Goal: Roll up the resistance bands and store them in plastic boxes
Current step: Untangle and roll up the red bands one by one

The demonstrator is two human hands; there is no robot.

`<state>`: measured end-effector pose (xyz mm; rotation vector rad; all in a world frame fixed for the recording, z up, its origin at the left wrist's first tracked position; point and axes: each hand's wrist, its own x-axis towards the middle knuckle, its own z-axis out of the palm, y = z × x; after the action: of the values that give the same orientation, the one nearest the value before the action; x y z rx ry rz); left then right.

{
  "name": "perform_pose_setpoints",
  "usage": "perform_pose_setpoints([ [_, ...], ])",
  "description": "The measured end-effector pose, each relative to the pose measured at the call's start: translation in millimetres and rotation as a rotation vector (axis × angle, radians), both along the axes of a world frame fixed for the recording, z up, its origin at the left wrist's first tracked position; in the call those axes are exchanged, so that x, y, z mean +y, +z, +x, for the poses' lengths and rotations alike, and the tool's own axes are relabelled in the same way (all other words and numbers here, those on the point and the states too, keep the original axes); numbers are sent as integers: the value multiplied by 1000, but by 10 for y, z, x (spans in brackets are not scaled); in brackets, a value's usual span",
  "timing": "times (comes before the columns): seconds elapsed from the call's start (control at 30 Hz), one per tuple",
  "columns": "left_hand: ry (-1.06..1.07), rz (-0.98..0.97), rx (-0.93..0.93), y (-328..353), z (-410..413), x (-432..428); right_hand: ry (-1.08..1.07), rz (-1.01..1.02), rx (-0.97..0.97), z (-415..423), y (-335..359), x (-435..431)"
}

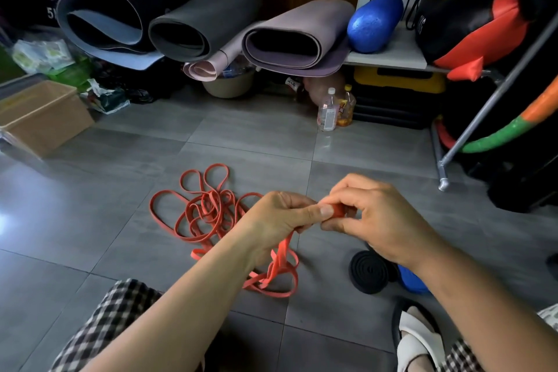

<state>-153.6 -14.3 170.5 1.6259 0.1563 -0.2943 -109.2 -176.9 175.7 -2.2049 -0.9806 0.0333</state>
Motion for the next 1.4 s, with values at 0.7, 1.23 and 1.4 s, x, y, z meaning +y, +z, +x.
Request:
perform_pose_setpoints([
  [0.7,474,-370,-303,55,-11,-402,-227,1095,862,-65,-209,325],
  [1.23,136,467,-465,2,21,-69,-108,93,114,122,7,-16],
  [1.4,204,-7,-320,20,44,-89,-158,352,230,88,43,3],
])
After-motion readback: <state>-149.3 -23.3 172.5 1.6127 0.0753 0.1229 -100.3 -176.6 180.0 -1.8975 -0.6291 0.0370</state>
